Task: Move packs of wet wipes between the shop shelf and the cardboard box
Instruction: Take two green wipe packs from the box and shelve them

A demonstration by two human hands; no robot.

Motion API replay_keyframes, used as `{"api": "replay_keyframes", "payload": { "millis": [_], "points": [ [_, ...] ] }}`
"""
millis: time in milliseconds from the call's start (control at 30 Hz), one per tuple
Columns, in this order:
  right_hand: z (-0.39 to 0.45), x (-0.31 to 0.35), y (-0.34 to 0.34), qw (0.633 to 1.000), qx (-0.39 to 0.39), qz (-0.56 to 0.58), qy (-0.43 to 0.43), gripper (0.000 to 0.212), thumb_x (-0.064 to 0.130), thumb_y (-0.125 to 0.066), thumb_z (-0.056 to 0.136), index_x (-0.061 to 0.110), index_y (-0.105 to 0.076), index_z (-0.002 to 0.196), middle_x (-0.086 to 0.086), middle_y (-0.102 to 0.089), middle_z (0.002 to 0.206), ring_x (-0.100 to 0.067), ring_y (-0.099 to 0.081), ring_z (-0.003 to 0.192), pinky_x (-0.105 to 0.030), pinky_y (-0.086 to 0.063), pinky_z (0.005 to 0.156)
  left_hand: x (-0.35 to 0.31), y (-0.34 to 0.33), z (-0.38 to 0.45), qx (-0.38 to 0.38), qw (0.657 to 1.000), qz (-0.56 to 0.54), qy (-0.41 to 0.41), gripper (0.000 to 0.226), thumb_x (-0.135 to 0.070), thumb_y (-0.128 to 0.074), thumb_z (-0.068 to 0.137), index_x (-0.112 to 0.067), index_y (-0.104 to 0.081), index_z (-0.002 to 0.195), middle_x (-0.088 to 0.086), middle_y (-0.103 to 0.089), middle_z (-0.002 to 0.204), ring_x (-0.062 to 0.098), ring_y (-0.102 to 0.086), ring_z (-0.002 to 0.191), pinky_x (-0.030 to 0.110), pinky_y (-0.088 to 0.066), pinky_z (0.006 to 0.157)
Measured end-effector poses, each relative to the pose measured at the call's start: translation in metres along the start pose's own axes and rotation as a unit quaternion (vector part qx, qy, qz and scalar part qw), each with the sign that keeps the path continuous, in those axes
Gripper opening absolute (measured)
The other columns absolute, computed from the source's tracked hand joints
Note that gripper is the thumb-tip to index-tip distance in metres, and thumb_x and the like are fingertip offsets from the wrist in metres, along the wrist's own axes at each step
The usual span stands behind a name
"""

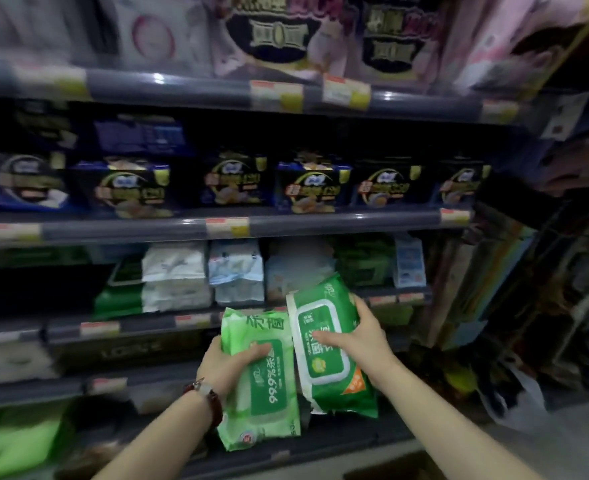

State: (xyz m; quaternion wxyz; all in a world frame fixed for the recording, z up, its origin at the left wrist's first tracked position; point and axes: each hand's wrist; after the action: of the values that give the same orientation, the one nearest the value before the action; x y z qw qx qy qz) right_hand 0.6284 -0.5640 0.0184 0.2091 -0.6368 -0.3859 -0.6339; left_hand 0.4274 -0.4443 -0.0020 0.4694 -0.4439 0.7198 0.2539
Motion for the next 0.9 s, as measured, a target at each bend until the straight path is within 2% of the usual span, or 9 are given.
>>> {"api": "replay_keyframes", "payload": {
  "millis": [133,233,333,433,533,667,767,833,900],
  "points": [
    [-0.001,0.014,-0.058,0.999,0.043,-0.012,0.005,0.082,0.017,-0.094,0.052,0.037,-0.05,0.119,0.004,-0.074,0.099,-0.018,-0.072,0.09,-0.046,-0.059,0.083,0.0,0.057,-0.016,-0.034,0.999,-0.015,0.006,0.069,-0.021,-0.091,0.05,-0.013,-0.053,0.107,0.014,-0.072,0.1,0.033,-0.072,0.083,0.052,-0.058,0.079],
    [-0.003,0.024,-0.101,0.998,0.063,-0.013,0.001,0.092,0.022,-0.094,0.05,0.038,-0.039,0.122,0.002,-0.07,0.105,-0.021,-0.07,0.095,-0.046,-0.058,0.086,-0.001,0.105,-0.022,-0.064,0.997,-0.027,0.01,0.074,-0.027,-0.091,0.044,-0.014,-0.053,0.106,0.014,-0.073,0.098,0.033,-0.072,0.084,0.053,-0.057,0.08],
    [-0.006,0.032,-0.144,0.996,0.088,-0.009,-0.007,0.096,0.03,-0.094,0.044,0.037,-0.036,0.12,0.0,-0.07,0.107,-0.022,-0.071,0.094,-0.047,-0.059,0.083,-0.005,0.152,-0.026,-0.101,0.994,-0.04,0.006,0.063,-0.022,-0.091,0.052,-0.012,-0.056,0.104,0.016,-0.073,0.096,0.035,-0.072,0.084,0.054,-0.056,0.082],
    [-0.008,0.037,-0.189,0.992,0.123,-0.013,-0.015,0.09,0.023,-0.094,0.051,0.031,-0.039,0.122,-0.001,-0.071,0.104,-0.021,-0.072,0.091,-0.045,-0.06,0.08,-0.009,0.199,-0.026,-0.128,0.99,-0.065,0.007,0.041,-0.015,-0.084,0.066,-0.008,-0.059,0.098,0.019,-0.073,0.093,0.036,-0.07,0.084,0.055,-0.055,0.084],
    [-0.01,0.042,-0.236,0.989,0.146,-0.027,-0.017,0.089,0.019,-0.094,0.054,0.032,-0.04,0.123,0.003,-0.07,0.102,-0.016,-0.071,0.09,-0.04,-0.06,0.081,-0.014,0.245,-0.019,-0.149,0.984,-0.098,0.022,0.043,-0.016,-0.08,0.069,-0.005,-0.059,0.105,0.019,-0.072,0.093,0.033,-0.069,0.08,0.047,-0.057,0.073],
    [-0.012,0.047,-0.295,0.986,0.163,-0.034,-0.015,0.08,0.018,-0.094,0.054,0.04,-0.044,0.111,0.007,-0.073,0.094,-0.01,-0.072,0.084,-0.036,-0.06,0.081,-0.026,0.302,-0.009,-0.163,0.979,-0.117,0.024,0.039,-0.019,-0.078,0.072,-0.005,-0.061,0.104,0.016,-0.072,0.089,0.028,-0.068,0.073,0.035,-0.053,0.062],
    [-0.012,0.05,-0.329,0.987,0.158,-0.01,-0.023,0.081,0.02,-0.094,0.052,0.038,-0.048,0.115,0.004,-0.074,0.094,-0.012,-0.073,0.084,-0.038,-0.061,0.079,-0.038,0.339,-0.002,-0.174,0.977,-0.121,0.004,0.054,-0.022,-0.082,0.065,-0.008,-0.059,0.113,0.016,-0.072,0.094,0.029,-0.069,0.077,0.036,-0.055,0.063],
    [-0.011,0.053,-0.348,0.987,0.155,0.014,-0.037,0.098,0.029,-0.097,0.045,0.033,-0.045,0.128,0.001,-0.074,0.102,-0.018,-0.073,0.09,-0.045,-0.06,0.082,-0.045,0.359,0.006,-0.187,0.974,-0.127,-0.012,0.075,-0.024,-0.085,0.058,-0.014,-0.052,0.124,0.015,-0.072,0.1,0.03,-0.071,0.08,0.038,-0.058,0.064],
    [-0.007,0.058,-0.361,0.987,0.148,0.03,-0.046,0.113,0.041,-0.097,0.036,0.035,-0.041,0.133,0.002,-0.07,0.113,-0.022,-0.069,0.101,-0.047,-0.057,0.088,-0.053,0.373,0.013,-0.199,0.97,-0.134,-0.025,0.082,-0.022,-0.086,0.061,-0.017,-0.045,0.131,0.014,-0.071,0.102,0.028,-0.071,0.079,0.037,-0.058,0.062]
  ]
}}
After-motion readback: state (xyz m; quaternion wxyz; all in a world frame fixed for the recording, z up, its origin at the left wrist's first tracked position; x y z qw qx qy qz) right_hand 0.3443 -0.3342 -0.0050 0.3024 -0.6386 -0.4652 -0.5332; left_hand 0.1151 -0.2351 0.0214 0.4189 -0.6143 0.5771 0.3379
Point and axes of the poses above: each hand's wrist, its own z-axis towards the middle knuckle, its own y-axis out of the back of the hand, x = y × z
